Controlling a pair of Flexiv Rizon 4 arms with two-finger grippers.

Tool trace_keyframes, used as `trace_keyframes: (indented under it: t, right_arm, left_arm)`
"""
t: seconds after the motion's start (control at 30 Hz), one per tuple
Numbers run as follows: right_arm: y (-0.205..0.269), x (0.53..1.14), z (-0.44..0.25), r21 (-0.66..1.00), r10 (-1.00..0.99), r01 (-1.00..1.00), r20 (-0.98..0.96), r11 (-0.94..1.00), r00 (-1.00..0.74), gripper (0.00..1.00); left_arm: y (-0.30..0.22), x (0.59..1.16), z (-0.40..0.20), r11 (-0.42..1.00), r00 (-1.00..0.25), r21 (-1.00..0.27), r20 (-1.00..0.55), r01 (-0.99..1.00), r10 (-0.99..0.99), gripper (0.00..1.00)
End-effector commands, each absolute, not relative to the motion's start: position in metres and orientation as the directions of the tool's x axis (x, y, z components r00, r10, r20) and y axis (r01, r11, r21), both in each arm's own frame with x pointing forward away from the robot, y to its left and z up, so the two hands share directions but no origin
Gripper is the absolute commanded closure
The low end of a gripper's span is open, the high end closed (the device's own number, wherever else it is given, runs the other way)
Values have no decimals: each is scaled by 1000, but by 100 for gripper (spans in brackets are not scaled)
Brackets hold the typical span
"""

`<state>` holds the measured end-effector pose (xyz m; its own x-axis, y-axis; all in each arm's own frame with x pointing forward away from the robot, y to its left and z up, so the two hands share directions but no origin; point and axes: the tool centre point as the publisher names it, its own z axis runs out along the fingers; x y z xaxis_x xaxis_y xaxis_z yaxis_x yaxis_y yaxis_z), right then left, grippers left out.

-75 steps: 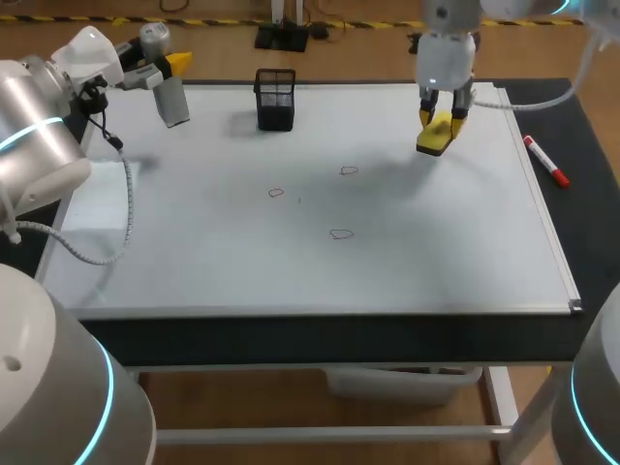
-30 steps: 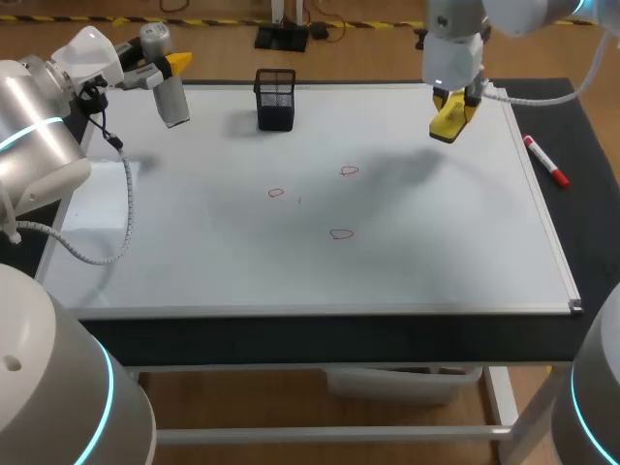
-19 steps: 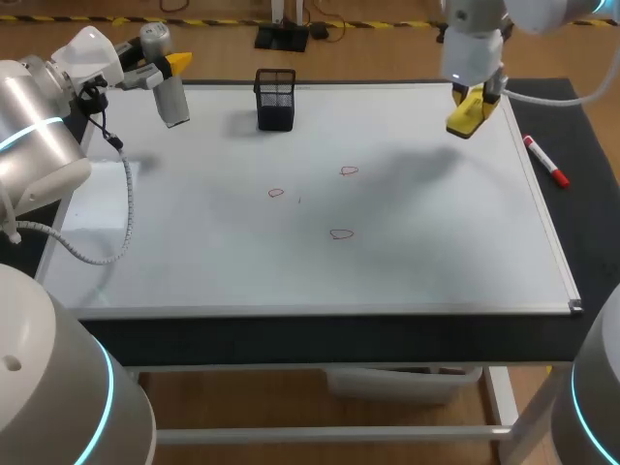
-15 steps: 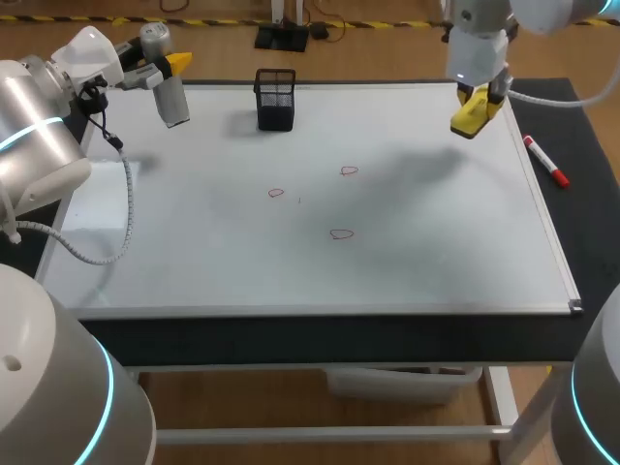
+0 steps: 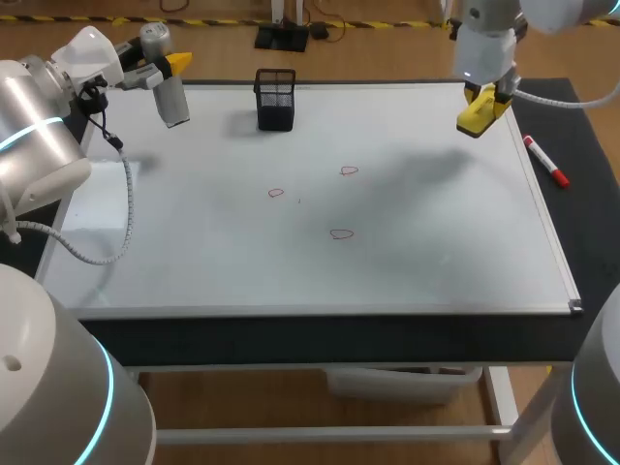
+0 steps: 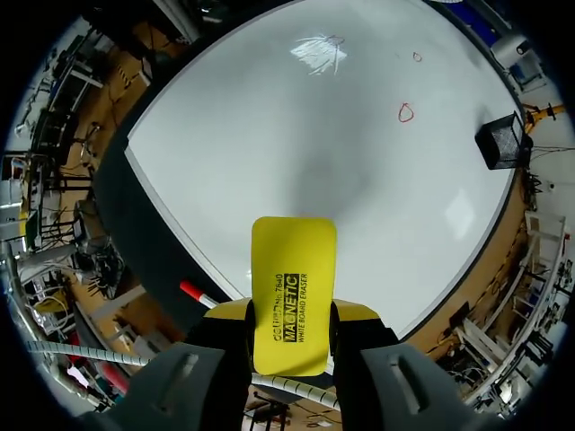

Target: Pick up the inspection probe, press it on each red-marked spot on the whiteboard one by one, put down the probe, pick up the eraser, and wipe off all the red marks.

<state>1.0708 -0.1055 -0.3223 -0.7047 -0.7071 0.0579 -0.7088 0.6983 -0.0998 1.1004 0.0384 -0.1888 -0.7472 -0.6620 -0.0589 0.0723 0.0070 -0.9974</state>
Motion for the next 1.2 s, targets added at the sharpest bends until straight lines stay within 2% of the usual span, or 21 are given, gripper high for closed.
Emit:
trace_keyframes:
  t: [0.03,0.63,1.2]
  right_arm:
    - [-106,1070,-321,-102,-708,-710,60,697,-704,100]
    - [-106,1070,-321,-102,-708,-710,60,697,-704,100]
    - [-106,1070,-321,-102,-708,-710,60,697,-704,100]
  left_arm:
    - [38,1100,-188,6,-744,-997,-60,75,-665,100]
    - [38,1100,-188,6,-744,-997,-60,75,-665,100]
    - [-28,1056,-180,-67,-871,-996,-16,56,-490,100]
